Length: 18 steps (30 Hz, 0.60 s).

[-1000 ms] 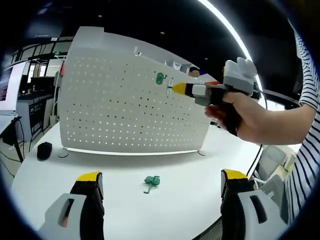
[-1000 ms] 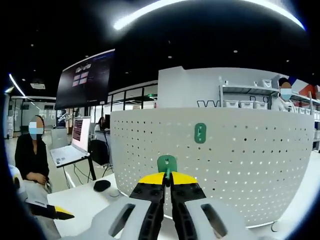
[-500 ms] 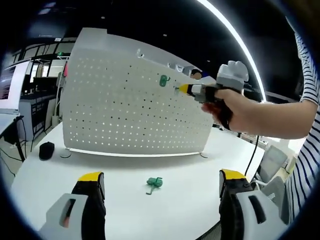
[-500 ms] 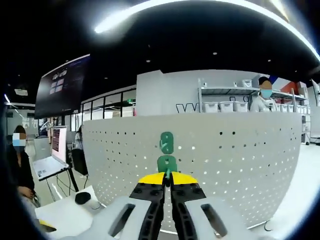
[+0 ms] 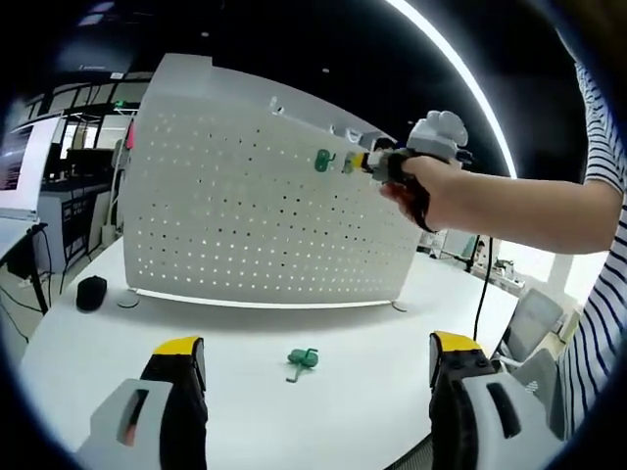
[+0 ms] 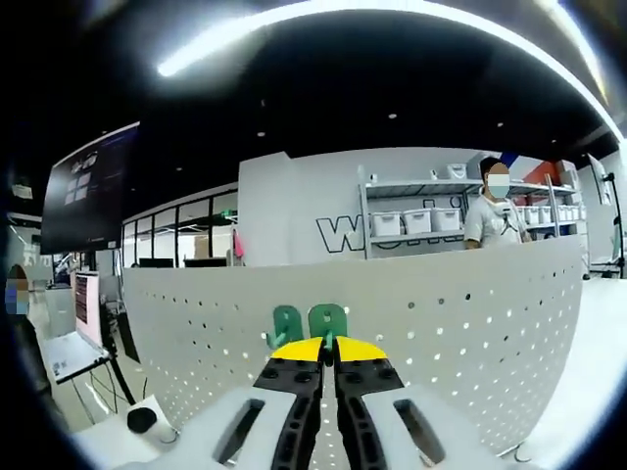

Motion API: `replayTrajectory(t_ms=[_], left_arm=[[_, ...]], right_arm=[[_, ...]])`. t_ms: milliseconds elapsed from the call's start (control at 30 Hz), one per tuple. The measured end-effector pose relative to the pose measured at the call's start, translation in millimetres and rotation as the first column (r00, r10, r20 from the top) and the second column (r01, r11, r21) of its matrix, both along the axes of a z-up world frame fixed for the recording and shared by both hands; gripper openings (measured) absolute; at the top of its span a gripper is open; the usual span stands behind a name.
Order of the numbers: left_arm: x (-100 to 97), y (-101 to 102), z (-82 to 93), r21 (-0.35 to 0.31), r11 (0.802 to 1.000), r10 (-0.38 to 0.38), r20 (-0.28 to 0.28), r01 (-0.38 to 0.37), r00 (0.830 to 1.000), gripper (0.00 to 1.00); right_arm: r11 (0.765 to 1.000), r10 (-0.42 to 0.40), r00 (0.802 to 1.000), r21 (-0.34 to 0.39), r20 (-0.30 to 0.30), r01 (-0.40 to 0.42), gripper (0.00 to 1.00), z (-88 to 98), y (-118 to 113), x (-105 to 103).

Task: Insert the hook assembly into the mounting plate slot until the hook locks in place.

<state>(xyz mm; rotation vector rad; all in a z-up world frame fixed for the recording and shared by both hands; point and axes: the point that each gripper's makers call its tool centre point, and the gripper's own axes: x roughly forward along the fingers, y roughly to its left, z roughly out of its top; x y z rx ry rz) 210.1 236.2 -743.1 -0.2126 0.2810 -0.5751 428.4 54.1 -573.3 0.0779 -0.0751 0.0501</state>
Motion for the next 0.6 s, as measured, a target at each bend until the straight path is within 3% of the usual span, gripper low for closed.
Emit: replayTrajectory(t_ms=[600], left_arm=[[-0.4, -1.8, -2.1, 0.013, 1.000, -0.013, -0.004, 0.013, 1.000, 0.95]], right_arm=[[0.998, -0.059, 0.998, 0.008, 0.001, 0.059, 0.00, 2.7, -9.8, 11.8]])
